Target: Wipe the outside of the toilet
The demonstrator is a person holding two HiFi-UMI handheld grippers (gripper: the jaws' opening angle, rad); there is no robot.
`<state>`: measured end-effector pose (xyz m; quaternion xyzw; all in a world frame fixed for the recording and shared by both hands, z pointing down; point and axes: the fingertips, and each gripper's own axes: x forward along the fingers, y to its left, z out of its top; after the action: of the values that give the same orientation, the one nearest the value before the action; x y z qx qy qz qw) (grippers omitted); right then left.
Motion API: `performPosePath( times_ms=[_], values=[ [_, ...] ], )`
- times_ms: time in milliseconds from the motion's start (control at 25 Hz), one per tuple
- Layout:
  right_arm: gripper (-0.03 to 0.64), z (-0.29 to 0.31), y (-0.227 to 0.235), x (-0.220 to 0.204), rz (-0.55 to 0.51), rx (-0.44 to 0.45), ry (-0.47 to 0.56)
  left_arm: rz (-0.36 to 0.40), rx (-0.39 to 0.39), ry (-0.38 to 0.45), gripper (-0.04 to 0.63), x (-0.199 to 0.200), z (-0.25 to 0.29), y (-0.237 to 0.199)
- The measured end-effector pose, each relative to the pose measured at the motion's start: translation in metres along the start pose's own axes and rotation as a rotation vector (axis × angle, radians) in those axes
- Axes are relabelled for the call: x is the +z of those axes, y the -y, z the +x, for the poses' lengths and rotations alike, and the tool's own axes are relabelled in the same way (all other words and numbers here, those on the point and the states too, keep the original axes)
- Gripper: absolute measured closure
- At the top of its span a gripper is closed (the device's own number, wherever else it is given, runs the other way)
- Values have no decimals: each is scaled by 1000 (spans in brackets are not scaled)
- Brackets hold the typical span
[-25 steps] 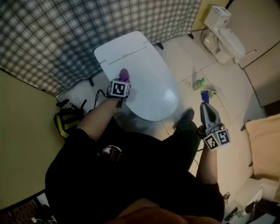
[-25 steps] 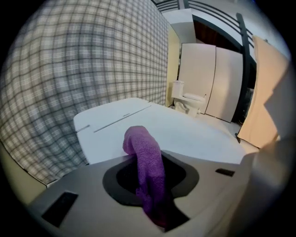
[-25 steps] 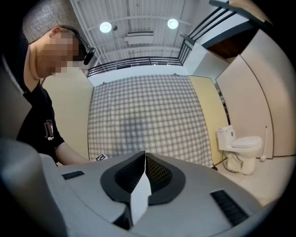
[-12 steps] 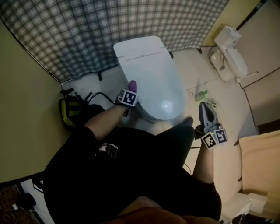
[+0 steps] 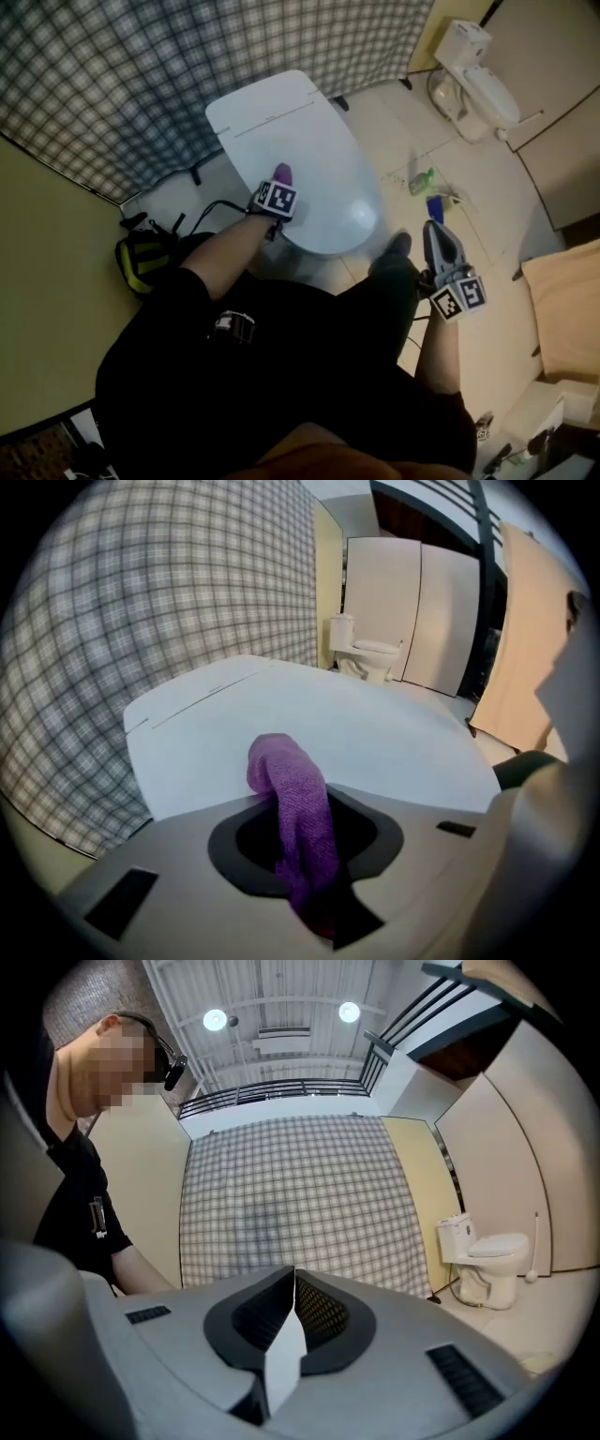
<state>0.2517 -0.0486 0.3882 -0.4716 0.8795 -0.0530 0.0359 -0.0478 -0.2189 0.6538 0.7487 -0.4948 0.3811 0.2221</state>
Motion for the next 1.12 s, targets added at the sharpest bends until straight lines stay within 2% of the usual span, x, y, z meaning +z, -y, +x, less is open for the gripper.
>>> performPosePath(
  times_ms=[520, 680, 760, 880, 960, 1120],
  values=[
    [606, -83, 117, -47, 130, -203, -33, 104, -65, -3, 508, 156, 105, 97],
    [606, -90, 147, -61, 165, -231, -52, 128, -39, 34, 508, 200, 130, 117],
    [606, -88, 157, -66, 175, -229, -61, 135, -51, 50, 506, 213, 138, 128],
    [606, -80, 167, -67, 174, -222, -66, 188, -16, 56, 506, 227, 147, 130],
    [606, -76, 169, -63, 173, -216, -62, 210, -21, 63, 506, 231, 147, 133],
    [606, -71, 155, -48, 152, -199, -52, 189, -22, 60, 506, 217, 127, 113]
  ],
)
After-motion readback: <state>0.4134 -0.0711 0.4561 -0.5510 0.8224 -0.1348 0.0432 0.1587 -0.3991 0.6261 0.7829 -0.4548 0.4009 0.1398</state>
